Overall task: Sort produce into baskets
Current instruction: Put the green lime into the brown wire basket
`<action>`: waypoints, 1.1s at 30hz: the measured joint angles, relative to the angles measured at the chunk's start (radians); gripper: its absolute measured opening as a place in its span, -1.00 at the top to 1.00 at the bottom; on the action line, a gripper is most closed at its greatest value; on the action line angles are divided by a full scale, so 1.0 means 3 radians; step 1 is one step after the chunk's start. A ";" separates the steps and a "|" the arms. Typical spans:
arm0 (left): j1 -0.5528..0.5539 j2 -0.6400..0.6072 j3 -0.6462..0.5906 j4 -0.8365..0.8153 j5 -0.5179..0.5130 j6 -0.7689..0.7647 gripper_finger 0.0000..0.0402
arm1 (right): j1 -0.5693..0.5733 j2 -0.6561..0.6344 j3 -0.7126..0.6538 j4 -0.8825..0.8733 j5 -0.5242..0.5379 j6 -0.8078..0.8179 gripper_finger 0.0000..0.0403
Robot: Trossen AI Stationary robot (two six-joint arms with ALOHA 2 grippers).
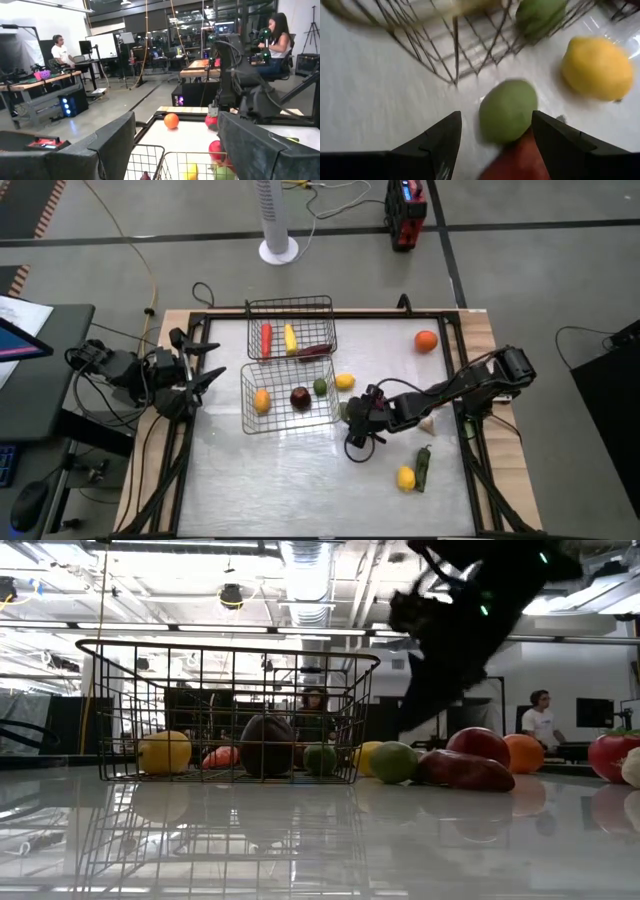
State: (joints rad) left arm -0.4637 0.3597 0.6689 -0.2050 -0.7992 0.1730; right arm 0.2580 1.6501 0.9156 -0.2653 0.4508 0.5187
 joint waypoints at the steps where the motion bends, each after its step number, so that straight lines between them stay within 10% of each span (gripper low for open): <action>1: 0.0000 -0.0001 0.0000 0.0000 0.0008 -0.0001 -0.36 | 0.0003 0.0000 -0.0090 0.0150 0.0000 0.0006 -0.34; 33: 0.0001 0.0001 0.0000 0.0000 0.0026 -0.0004 -0.36 | -0.0174 0.0552 -0.0274 0.1097 0.0083 -0.0245 -0.27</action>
State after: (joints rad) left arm -0.4634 0.3599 0.6689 -0.2050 -0.7914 0.1719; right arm 0.2058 1.8156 0.8335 0.0639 0.4757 0.4453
